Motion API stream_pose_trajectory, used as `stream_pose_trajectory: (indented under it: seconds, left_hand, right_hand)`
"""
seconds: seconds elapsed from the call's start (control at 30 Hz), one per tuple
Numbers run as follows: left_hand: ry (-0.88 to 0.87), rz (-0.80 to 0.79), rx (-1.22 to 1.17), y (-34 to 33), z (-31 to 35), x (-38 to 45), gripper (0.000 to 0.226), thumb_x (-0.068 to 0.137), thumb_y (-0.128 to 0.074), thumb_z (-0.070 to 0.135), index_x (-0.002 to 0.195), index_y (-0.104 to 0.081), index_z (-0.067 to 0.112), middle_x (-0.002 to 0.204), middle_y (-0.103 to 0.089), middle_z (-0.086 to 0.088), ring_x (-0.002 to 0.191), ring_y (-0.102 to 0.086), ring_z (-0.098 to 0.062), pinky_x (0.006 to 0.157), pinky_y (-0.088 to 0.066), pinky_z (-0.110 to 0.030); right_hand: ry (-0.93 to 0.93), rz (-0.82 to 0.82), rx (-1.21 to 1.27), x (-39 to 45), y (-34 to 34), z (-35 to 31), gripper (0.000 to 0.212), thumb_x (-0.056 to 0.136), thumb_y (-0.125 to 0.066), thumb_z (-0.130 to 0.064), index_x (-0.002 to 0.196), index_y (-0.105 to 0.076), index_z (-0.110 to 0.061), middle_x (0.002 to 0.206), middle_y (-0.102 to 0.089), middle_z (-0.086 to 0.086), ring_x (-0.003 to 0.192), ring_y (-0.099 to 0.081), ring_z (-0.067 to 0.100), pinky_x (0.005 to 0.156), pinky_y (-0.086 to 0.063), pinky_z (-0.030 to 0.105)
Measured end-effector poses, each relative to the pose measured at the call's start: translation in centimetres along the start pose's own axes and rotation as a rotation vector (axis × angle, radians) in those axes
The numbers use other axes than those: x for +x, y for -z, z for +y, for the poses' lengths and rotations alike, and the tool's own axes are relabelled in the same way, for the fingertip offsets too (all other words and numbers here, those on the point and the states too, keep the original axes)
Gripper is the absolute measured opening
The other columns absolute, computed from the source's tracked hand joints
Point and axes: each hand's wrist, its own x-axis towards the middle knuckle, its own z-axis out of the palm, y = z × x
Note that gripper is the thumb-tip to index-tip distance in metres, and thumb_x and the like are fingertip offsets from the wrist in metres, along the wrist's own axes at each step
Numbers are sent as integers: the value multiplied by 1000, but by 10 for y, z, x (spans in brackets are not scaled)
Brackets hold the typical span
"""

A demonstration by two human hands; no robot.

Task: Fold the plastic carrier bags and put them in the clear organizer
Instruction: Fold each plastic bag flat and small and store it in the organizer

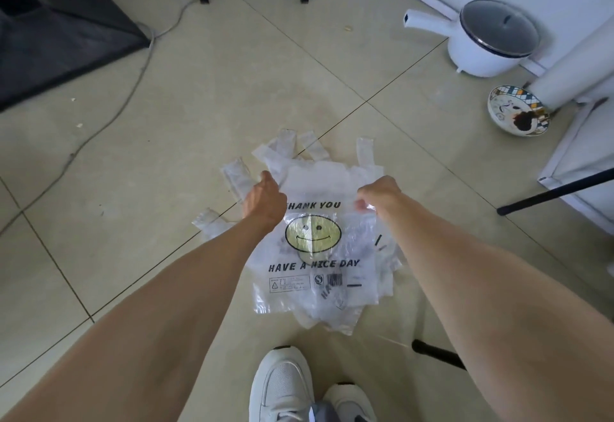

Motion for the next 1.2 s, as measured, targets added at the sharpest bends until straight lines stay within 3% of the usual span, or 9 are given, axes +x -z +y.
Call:
stream_pose_trajectory:
  seconds: [0.17,0.27,0.4,0.53,0.63,0.9,1.03,1.1,1.2]
  left_hand:
    - [-17,-39,-33,45,34,-28,42,85,-42,-2,126,-34,2,105,-56,-20,94,-58,-39,68,-45,-42]
    - [-9,-28,-38,72,57,-40,43,84,-42,-3,127,-41,-1,110,-57,-20,101,-55,-36,69,-40,-34]
    - [-93,-93,-14,108,90,-64,33,82,-43,2,111,-60,0,102,-63,-14,91,-58,-31,72,-46,-29]
    - [-234,-127,17,143,128,-101,23,87,-43,7,97,-62,-1,92,-61,-15,87,-58,-31,68,-44,-30]
    - [-329,-52,8,168,155,-132,20,89,-45,15,90,-61,2,87,-62,-14,84,-58,-30,67,-44,-30]
    - [-571,10,-97,232,240,-208,18,75,-51,11,60,-40,10,60,-39,-8,59,-37,-21,53,-32,-32]
    - [-660,87,-119,251,281,-241,17,76,-47,25,77,-52,9,76,-59,-16,70,-58,-34,63,-51,-44]
    - [-726,183,-107,259,304,-268,14,85,-48,17,86,-57,7,77,-61,-13,75,-60,-32,62,-49,-38]
    - [-888,344,-46,266,339,-308,32,88,-47,10,118,-56,6,75,-55,-5,64,-52,-20,51,-35,-28]
  right_hand:
    - [108,-85,-34,-44,41,-22,26,87,-54,2,71,-41,-13,74,-44,5,71,-45,20,36,-36,16]
    - [176,-108,-15,-77,68,-27,13,90,-55,-1,97,-47,-8,97,-50,10,80,-48,24,42,-42,19]
    - [238,-94,-63,-115,101,-33,17,89,-56,-1,102,-48,-7,100,-52,11,85,-49,25,69,-44,29]
    - [258,50,-204,-160,139,-38,13,84,-53,6,85,-44,-4,71,-45,8,59,-42,17,51,-34,25]
    - [280,94,-131,-192,169,-40,14,82,-55,5,86,-46,-4,67,-41,8,61,-43,20,57,-38,27]
    - [464,250,83,-267,256,-14,9,91,-49,-11,88,-57,-9,94,-64,13,83,-65,28,67,-54,34]
    - [571,396,173,-315,305,12,21,94,-48,-13,86,-62,0,84,-55,15,79,-50,23,71,-44,33]
    - [636,481,311,-343,326,27,25,90,-54,-9,88,-64,13,76,-55,22,72,-49,20,63,-36,28]
    - [722,615,492,-380,350,50,17,89,-52,-4,85,-68,-2,83,-67,8,72,-54,14,61,-42,22]
